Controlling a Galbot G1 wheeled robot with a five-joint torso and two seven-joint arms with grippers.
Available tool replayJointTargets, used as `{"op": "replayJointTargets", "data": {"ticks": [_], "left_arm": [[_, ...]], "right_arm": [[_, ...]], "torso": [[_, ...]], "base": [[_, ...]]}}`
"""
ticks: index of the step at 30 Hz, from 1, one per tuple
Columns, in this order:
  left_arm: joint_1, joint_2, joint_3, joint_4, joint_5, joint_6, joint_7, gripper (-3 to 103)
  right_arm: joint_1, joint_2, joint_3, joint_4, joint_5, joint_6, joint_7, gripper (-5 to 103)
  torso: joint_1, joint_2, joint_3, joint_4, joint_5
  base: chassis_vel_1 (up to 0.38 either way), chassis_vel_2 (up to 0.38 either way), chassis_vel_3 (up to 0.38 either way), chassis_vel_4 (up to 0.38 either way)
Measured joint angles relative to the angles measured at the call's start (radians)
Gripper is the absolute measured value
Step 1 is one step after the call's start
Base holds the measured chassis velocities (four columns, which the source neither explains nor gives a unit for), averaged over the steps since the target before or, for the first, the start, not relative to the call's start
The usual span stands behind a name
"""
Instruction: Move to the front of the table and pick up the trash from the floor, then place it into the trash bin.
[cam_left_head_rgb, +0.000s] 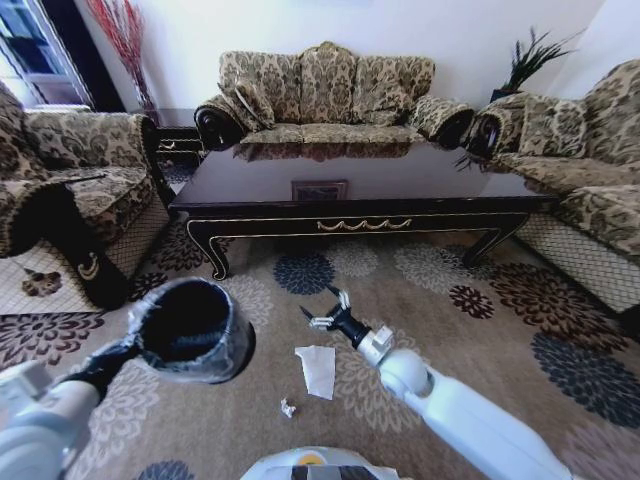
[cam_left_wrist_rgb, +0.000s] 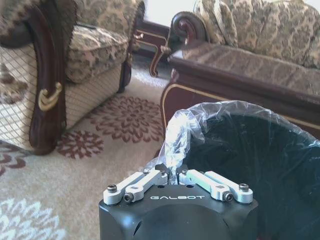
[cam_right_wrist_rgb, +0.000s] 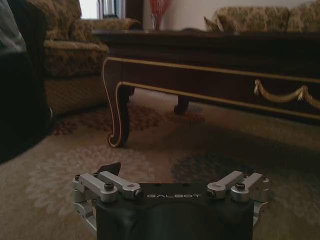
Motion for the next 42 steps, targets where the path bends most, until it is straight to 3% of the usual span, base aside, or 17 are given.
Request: {"op": "replayJointTargets", "data": {"ticks": [2, 7, 11, 23, 34, 42], "left_arm": [[0.000, 0.005, -0.044, 0.000, -0.043, 0.000, -0.006, 5], [0.009, -0.004, -0.072, 0.000, -0.064, 0.000, -0.010, 5], [0.013, -0.012, -0.066, 0.000, -0.057, 0.000, -0.010, 5], [0.012, -0.018, -0.035, 0.000, -0.028, 0.003, -0.009, 5], [0.015, -0.013, -0.023, 0.000, -0.008, 0.006, -0.005, 5], [0.020, -0.006, -0.038, 0.000, -0.018, 0.006, -0.005, 5]], "right_arm": [[-0.008, 0.027, -0.058, -0.029, 0.052, -0.067, 0.088, 100], [-0.002, 0.090, -0.154, -0.128, 0.084, -0.143, 0.227, 100], [0.000, 0.123, -0.198, -0.193, 0.098, -0.163, 0.271, 100], [0.029, 0.181, -0.249, -0.370, 0.024, -0.129, 0.239, 100], [0.073, 0.288, -0.272, -0.459, 0.105, -0.106, 0.162, 100], [0.098, 0.348, -0.282, -0.521, 0.127, -0.118, 0.169, 100]], "torso": [[0.000, 0.000, 0.000, 0.0002, 0.0001], [0.000, 0.000, 0.000, 0.0003, 0.0000], [0.000, 0.000, 0.000, 0.0004, 0.0000], [0.000, 0.000, 0.000, 0.0003, 0.0000], [0.000, 0.000, 0.000, 0.0003, 0.0000], [0.000, 0.000, 0.000, 0.0003, 0.0000]], "base": [[0.000, 0.000, 0.000, 0.000], [0.000, 0.000, 0.000, 0.000], [0.000, 0.000, 0.000, 0.000], [0.000, 0.000, 0.000, 0.000], [0.000, 0.000, 0.000, 0.000], [0.000, 0.000, 0.000, 0.000]]}}
